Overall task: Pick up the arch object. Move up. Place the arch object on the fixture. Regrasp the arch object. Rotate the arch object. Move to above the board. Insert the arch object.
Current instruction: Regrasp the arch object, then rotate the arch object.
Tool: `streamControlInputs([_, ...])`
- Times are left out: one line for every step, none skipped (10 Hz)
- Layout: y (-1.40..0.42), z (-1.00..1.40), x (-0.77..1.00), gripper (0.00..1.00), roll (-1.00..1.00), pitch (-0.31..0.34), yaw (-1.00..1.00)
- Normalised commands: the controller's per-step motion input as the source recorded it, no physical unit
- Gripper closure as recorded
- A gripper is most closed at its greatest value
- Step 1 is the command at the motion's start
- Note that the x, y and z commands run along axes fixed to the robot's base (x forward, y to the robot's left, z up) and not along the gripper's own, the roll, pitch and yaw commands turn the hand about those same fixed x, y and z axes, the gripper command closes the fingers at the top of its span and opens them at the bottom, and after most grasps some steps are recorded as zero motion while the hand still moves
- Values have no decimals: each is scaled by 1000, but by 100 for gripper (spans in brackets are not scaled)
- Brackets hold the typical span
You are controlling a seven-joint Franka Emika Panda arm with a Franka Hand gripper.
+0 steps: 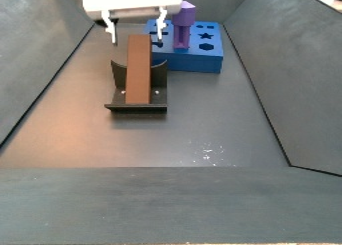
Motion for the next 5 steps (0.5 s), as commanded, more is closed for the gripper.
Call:
streamControlInputs([-1, -377, 84, 0, 73, -11, -11])
streamControlInputs([-3, -169, 84, 0, 73, 10, -2])
streamControlInputs([0, 0, 0, 100, 0, 0, 0])
streamControlInputs([397, 947, -1000, 100, 0, 0, 0])
streamControlInputs([391, 944, -1000, 100, -36, -27, 2])
